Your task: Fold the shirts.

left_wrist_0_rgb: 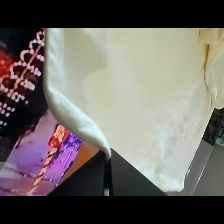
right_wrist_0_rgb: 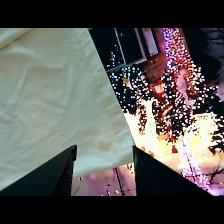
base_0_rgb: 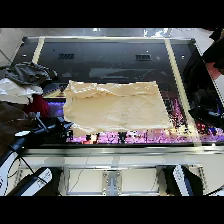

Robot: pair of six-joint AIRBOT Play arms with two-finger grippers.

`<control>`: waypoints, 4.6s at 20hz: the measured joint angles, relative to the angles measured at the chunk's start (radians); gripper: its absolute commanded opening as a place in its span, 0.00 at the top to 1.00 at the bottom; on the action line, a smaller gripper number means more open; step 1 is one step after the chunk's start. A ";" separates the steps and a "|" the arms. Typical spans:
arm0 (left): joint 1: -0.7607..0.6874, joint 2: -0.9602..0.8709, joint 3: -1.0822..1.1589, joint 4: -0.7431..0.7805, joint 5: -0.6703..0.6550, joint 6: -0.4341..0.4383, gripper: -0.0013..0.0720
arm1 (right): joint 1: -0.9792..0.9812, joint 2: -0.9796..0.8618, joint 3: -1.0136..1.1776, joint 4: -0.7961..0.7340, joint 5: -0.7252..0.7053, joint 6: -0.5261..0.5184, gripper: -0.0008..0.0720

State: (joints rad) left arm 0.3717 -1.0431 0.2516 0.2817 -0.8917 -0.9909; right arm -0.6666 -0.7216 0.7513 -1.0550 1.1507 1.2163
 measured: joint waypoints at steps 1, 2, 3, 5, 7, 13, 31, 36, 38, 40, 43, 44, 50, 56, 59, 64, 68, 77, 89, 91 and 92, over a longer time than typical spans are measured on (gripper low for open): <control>-0.001 0.000 0.000 0.000 -0.003 0.003 0.96 | 0.000 0.000 0.000 -0.017 0.002 0.002 0.46; -0.002 0.000 0.000 -0.003 -0.010 0.005 0.96 | 0.000 0.000 -0.007 -0.051 0.007 0.019 0.45; -0.002 0.000 0.000 -0.003 -0.018 0.007 0.96 | -0.003 0.000 -0.024 -0.091 0.018 0.044 0.45; -0.002 0.000 0.000 -0.004 -0.029 0.009 0.96 | -0.029 -0.007 -0.093 -0.137 0.033 0.093 0.45; -0.002 0.000 0.000 -0.004 -0.037 0.011 0.96 | -0.071 -0.041 -0.191 -0.083 0.038 0.113 0.45; -0.002 0.000 0.000 0.003 -0.046 0.011 0.96 | -0.130 -0.318 -0.371 0.306 0.023 -0.031 0.23; -0.001 0.066 0.035 0.007 -0.064 0.012 0.97 | 0.066 -0.442 -0.298 0.679 -0.235 -0.164 0.98; 0.033 0.376 0.226 0.000 -0.172 -0.043 0.97 | 0.074 -0.155 -0.042 0.626 0.019 -0.208 0.98; 0.082 0.540 0.338 0.006 -0.171 -0.101 0.97 | 0.075 0.021 0.101 0.515 0.093 -0.168 0.98; 0.159 0.673 0.479 0.069 -0.153 -0.175 0.97 | 0.076 0.177 0.257 0.372 0.127 -0.117 0.98; 0.270 0.763 0.756 0.274 -0.170 -0.287 0.97 | 0.076 0.319 0.506 0.151 0.136 -0.050 0.98; 0.287 0.762 0.847 0.347 -0.183 -0.306 0.97 | 0.076 0.336 0.585 0.084 0.135 -0.037 0.98; 0.249 0.597 1.238 0.610 -0.282 -0.363 0.97 | 0.076 0.213 0.819 -0.048 0.143 -0.001 0.98; 0.196 0.356 1.308 0.555 -0.381 -0.342 0.97 | 0.085 -0.095 0.853 0.185 0.208 -0.004 0.98; 0.096 0.211 1.314 0.583 -0.428 -0.333 0.97 | 0.137 -0.246 0.853 0.233 0.235 -0.015 0.98; -0.151 -0.101 1.317 0.800 -0.414 -0.329 0.97 | 0.293 -0.497 0.850 0.134 0.227 -0.019 0.98; -0.255 -0.352 1.318 0.945 -0.230 -0.393 0.97 | 0.366 -0.692 0.850 0.076 0.094 0.011 0.98; -0.343 -0.559 1.312 1.071 -0.046 -0.448 0.97 | 0.407 -0.964 0.850 0.034 -0.168 0.052 0.98; -0.422 -0.587 1.094 1.232 -0.139 -0.476 0.97 | 0.483 -1.081 0.850 -0.179 -0.043 0.093 0.98; -0.426 -0.592 1.089 1.233 -0.142 -0.476 0.97 | 0.487 -1.103 0.850 -0.192 0.008 0.096 0.97; -0.427 -0.594 1.087 1.234 -0.145 -0.476 0.94 | 0.489 -1.110 0.851 -0.194 0.026 0.097 0.93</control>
State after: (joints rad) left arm -0.0555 -1.6371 1.3384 1.5162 -1.0363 -1.4666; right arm -0.1772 -1.8317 1.6020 -1.2488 1.1767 1.3132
